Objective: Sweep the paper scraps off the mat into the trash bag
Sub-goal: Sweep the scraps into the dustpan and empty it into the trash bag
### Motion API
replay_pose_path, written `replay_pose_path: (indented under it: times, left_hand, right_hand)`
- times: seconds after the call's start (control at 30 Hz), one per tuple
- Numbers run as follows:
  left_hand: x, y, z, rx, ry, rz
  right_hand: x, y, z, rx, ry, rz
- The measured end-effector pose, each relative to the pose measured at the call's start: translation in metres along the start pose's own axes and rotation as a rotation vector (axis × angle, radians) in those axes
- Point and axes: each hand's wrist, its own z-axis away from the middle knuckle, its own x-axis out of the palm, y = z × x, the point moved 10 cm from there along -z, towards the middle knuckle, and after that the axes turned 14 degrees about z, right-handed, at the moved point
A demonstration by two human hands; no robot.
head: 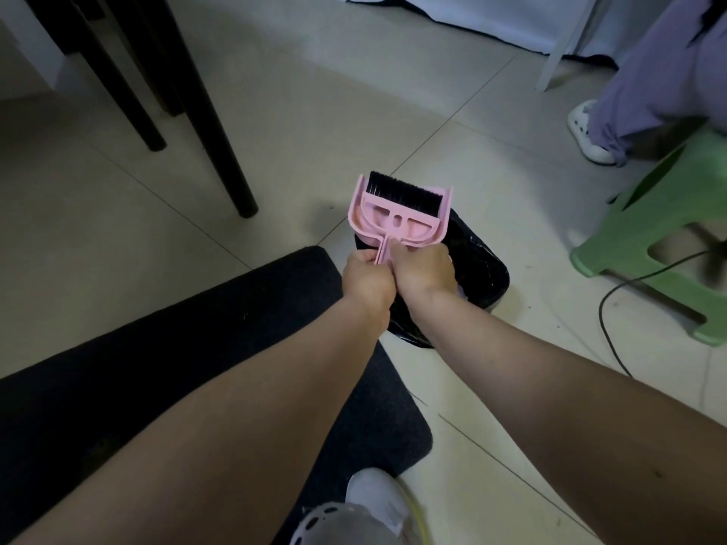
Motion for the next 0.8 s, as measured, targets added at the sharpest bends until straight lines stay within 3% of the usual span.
replay_pose_path:
  times: [0.1,0.57,0.8]
  left_hand:
    - [0.007,-0.006,0.011,-0.042,-0.021,0.01]
    - [0.035,0.008,0.064,0.002,-0.12,-0.112]
    - [0.033,0.016,0.075,0.028,-0.124,-0.161]
  right_hand:
    - [0.001,0.011,-0.005,0.122,-0.004,-0.196]
    - [-0.055,0.023,0.023,0.179,0.073,-0.336]
    - [-0.034,0.021,0.028,0.252,-0.154,-0.515]
